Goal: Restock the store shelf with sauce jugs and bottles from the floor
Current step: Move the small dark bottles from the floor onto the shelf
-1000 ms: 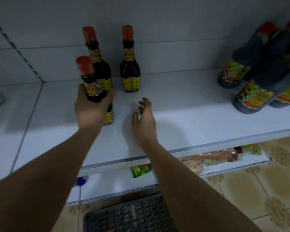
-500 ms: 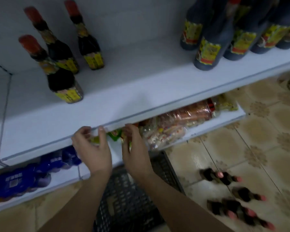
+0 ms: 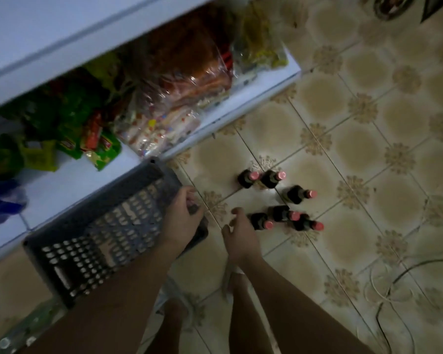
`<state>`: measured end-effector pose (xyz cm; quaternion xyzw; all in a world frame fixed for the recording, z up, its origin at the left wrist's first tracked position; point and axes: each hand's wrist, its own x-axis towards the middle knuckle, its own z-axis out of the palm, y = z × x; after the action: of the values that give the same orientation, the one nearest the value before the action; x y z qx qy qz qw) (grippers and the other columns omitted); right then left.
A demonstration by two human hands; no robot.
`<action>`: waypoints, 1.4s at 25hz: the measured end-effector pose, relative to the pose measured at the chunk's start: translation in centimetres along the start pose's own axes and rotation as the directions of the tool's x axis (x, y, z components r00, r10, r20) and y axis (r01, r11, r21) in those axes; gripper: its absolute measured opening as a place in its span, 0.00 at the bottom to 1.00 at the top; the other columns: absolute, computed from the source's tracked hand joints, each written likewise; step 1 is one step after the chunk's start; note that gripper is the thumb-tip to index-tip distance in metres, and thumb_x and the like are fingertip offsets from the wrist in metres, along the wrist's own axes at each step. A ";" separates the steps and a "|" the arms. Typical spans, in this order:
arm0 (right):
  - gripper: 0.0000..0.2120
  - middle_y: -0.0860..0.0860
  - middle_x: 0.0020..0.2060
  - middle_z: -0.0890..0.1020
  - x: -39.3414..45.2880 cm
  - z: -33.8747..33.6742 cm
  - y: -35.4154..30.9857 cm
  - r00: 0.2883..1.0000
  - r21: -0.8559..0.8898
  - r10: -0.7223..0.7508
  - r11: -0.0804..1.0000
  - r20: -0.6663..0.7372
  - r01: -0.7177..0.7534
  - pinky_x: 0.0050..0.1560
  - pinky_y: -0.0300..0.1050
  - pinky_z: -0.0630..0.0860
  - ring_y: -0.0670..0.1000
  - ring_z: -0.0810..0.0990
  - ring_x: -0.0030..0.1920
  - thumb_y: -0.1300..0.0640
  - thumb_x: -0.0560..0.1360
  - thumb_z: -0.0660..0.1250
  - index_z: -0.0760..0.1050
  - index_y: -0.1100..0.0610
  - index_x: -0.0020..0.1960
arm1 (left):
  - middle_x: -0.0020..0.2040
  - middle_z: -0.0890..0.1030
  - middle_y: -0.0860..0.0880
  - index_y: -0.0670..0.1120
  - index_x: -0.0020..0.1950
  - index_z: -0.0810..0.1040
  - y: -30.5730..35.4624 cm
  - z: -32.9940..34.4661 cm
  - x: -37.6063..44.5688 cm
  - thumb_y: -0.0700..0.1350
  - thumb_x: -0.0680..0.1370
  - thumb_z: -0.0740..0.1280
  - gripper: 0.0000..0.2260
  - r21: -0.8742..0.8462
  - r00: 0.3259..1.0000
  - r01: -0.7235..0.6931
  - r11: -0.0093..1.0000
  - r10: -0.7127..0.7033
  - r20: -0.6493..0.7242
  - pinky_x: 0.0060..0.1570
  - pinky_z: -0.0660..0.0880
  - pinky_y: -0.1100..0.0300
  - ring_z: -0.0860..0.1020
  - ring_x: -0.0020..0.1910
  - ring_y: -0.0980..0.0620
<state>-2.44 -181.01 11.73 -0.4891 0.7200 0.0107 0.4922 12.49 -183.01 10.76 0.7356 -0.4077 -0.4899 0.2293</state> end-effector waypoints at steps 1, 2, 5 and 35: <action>0.19 0.57 0.57 0.78 0.8 -0.8 2.1 0.997 -0.030 0.080 0.996 0.014 -0.080 0.53 0.54 0.76 0.62 0.79 0.56 0.52 0.78 0.62 0.63 0.54 0.67 | 0.48 0.74 0.51 0.45 0.61 0.71 0.3 1.6 0.5 0.34 0.75 0.70 0.17 -0.011 0.997 0.062 0.998 -0.062 0.038 0.55 0.76 0.47 0.75 0.50 0.47; 0.19 0.58 0.56 0.78 1.6 -1.8 4.0 0.988 -0.051 0.149 0.988 0.030 -0.147 0.51 0.53 0.76 0.62 0.79 0.56 0.52 0.79 0.62 0.63 0.55 0.66 | 0.49 0.73 0.49 0.44 0.61 0.70 0.4 3.1 1.4 0.32 0.76 0.69 0.17 -0.038 0.991 0.119 0.992 -0.117 0.070 0.58 0.75 0.45 0.74 0.50 0.47; 0.21 0.58 0.59 0.78 4.7 -4.1 8.7 0.962 -0.083 0.272 0.960 0.030 -0.269 0.50 0.50 0.74 0.60 0.79 0.57 0.53 0.80 0.62 0.62 0.58 0.69 | 0.57 0.73 0.43 0.48 0.59 0.68 0.4 7.7 4.9 0.31 0.76 0.69 0.18 -0.055 0.975 0.187 0.981 -0.178 0.134 0.60 0.76 0.42 0.74 0.52 0.44; 0.11 0.58 0.48 0.82 13.9 -5.7 12.8 0.989 -0.383 -0.017 0.921 0.144 0.072 0.43 0.48 0.77 0.59 0.81 0.46 0.54 0.77 0.66 0.78 0.56 0.57 | 0.56 0.82 0.43 0.45 0.60 0.82 1.0 13.5 14.2 0.42 0.76 0.71 0.13 0.395 0.997 -0.065 0.917 0.041 0.067 0.55 0.77 0.57 0.79 0.55 0.46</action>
<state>-16.14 -186.80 -1.27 -0.5911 0.6565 0.1753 0.4346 2.54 -194.42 -1.67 0.7411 -0.5247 -0.4118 0.0770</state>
